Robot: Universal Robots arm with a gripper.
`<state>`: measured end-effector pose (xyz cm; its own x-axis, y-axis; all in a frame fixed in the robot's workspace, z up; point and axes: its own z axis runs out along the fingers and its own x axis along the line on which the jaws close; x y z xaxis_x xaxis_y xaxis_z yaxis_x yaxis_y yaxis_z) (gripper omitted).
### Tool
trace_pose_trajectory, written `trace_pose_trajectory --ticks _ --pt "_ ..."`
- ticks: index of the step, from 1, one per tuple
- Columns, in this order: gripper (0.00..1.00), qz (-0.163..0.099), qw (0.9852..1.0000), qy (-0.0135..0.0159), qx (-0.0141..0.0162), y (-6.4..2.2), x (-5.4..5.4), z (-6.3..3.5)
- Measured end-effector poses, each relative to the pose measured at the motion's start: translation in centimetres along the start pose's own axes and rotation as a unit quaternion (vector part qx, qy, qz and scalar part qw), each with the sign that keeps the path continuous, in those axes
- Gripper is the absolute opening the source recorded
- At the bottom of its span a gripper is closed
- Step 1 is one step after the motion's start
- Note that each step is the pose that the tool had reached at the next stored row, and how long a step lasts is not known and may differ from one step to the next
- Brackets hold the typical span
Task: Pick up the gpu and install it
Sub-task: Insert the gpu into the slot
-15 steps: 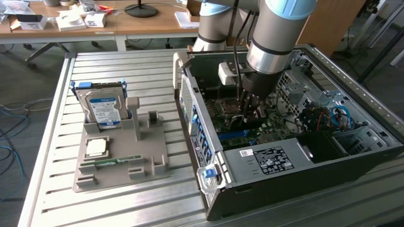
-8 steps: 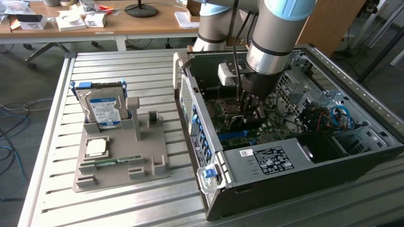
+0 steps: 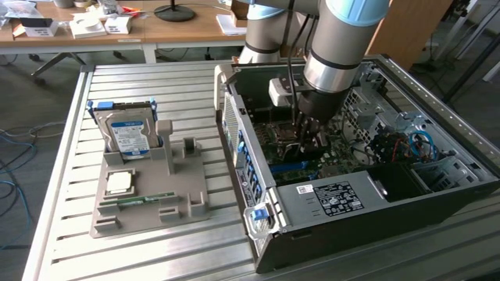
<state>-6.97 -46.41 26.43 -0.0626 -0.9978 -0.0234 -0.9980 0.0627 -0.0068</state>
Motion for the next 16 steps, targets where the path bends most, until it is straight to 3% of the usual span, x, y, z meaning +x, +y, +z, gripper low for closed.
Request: trace_pose_trajectory --ticks 16 --pt "0.26 0.000 1.0000 -0.0002 0.0001 0.09 0.01 0.31"
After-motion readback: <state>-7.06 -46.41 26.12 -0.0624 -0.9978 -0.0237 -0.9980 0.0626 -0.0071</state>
